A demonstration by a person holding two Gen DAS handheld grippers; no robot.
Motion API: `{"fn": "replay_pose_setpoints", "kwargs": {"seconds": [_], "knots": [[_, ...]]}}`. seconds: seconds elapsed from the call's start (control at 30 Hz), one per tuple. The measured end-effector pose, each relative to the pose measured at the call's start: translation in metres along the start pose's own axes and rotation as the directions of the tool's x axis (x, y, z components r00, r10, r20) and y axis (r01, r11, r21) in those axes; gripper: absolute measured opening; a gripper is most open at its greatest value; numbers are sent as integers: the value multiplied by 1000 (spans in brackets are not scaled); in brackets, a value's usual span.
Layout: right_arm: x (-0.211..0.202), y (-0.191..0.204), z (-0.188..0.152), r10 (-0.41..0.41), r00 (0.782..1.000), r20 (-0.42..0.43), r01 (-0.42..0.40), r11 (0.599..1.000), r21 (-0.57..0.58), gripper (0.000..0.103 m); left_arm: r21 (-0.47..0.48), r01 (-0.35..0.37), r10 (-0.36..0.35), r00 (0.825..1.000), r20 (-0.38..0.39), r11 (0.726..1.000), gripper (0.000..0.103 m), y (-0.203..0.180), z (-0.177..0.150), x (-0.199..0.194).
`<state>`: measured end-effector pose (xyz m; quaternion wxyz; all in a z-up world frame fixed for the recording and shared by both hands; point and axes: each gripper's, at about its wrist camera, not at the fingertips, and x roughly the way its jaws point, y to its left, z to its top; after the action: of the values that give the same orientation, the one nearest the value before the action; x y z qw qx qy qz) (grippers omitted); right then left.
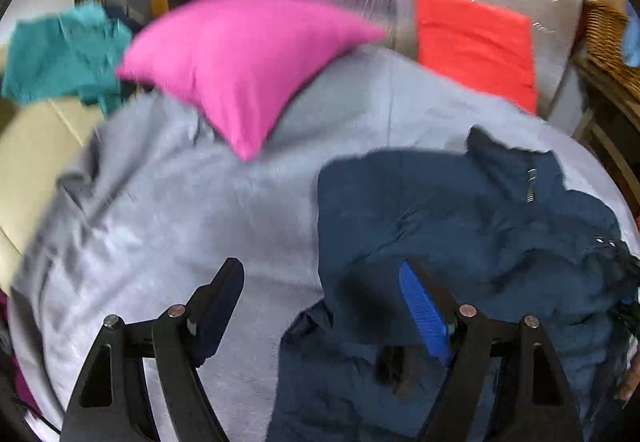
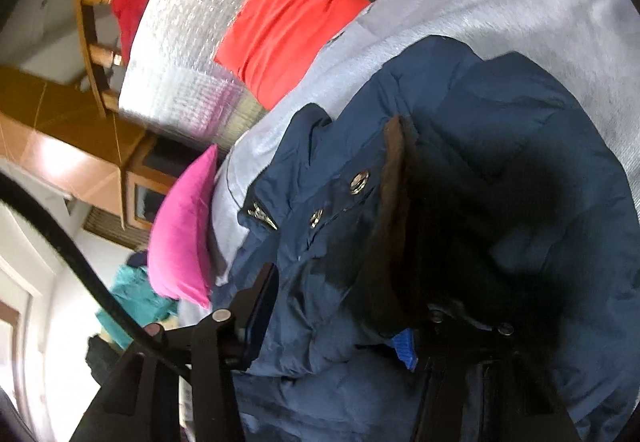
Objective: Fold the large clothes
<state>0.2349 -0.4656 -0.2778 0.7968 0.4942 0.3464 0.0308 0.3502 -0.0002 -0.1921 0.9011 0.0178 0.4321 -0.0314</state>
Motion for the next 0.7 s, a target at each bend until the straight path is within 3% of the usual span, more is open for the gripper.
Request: {"fn": "replay_pose_setpoints", "kwargs": {"seconds": [0.17,0.2,0.23,0.27,0.33,0.53,0.63,0.7], "knots": [[8,-6,4,18,1000,-7,-18,1000,22,61,-49,0,-5,996,-88,999,81,4,-4,33],[8,-7,4,22,1000,-5,-22,999,23,53,-50,-9,3,993,-117,999,81,3,-6,38],[8,-7,5,20,1000,-2,-20,1000,22,32,-55,-17,9,990,-144,998,81,2,-9,45],[7,-6,6,2,1000,3,-2,1000,10,22,-57,-17,8,989,-146,998,81,2,-10,46],[1,-3,5,-14,999,35,14,1000,-10,15,-47,-23,16,989,-144,999,81,0,-11,45],[-41,42,-12,-66,983,169,100,974,-202,12,-32,-36,33,996,-83,999,80,-1,-9,22],[-51,34,-18,-125,979,162,152,974,-167,12,16,-63,64,994,-86,998,80,-7,-10,26],[-44,14,-17,-193,977,91,201,975,-98,12,46,-97,101,988,-118,994,81,-9,-14,35]]}}
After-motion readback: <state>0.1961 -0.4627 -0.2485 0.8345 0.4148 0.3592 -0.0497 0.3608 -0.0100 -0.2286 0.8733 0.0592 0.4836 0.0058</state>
